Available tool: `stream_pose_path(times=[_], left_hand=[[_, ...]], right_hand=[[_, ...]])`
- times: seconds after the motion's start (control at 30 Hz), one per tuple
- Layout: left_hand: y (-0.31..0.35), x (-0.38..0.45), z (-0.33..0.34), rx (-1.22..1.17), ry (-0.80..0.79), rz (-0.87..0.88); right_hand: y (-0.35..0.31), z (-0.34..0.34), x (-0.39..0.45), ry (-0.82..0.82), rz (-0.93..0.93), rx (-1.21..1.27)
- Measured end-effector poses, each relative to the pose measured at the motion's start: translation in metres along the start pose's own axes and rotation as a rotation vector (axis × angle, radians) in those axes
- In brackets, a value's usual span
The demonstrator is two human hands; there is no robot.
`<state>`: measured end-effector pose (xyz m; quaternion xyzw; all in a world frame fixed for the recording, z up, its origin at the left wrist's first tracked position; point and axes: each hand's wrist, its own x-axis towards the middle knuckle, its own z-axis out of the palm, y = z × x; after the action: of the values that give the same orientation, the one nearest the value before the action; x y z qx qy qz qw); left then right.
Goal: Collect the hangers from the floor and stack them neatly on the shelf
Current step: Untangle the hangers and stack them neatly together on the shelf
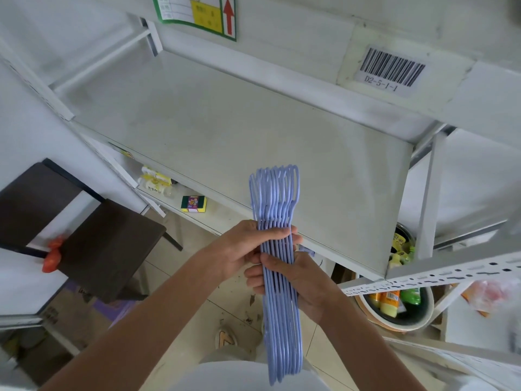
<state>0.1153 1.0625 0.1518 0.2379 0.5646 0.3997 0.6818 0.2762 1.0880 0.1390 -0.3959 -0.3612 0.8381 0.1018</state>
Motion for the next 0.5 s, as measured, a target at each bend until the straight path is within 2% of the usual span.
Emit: stream_pose_path(times=[0.17, 0.23, 0.3, 0.37, 0.43, 0.5], left_hand=[[0.003, -0.009, -0.018, 0.067, -0.172, 0.049], [0.002, -0.014, -0.034, 0.165, -0.289, 0.04], [0.001, -0.018, -0.06, 0.314, -0.319, -0.022], [0.0, -0.02, -0.091, 0.554, -0.216, -0.034], [0.008, -0.024, -0.117, 0.884, 0.055, 0.074], [0.017, -0.024, -0.128, 1.02, 0.311, 0.233]], right_hand=[[-0.006, 0.008, -0.005, -0.005, -0.037, -0.021], [-0.006, 0.008, -0.007, -0.041, -0.031, -0.031], [-0.006, 0.007, -0.009, -0.091, -0.001, -0.03], [-0.008, 0.006, -0.012, -0.156, 0.042, -0.011], [-0.011, 0.003, -0.014, -0.19, 0.067, -0.017], [-0.014, 0.001, -0.017, -0.216, 0.076, -0.032]])
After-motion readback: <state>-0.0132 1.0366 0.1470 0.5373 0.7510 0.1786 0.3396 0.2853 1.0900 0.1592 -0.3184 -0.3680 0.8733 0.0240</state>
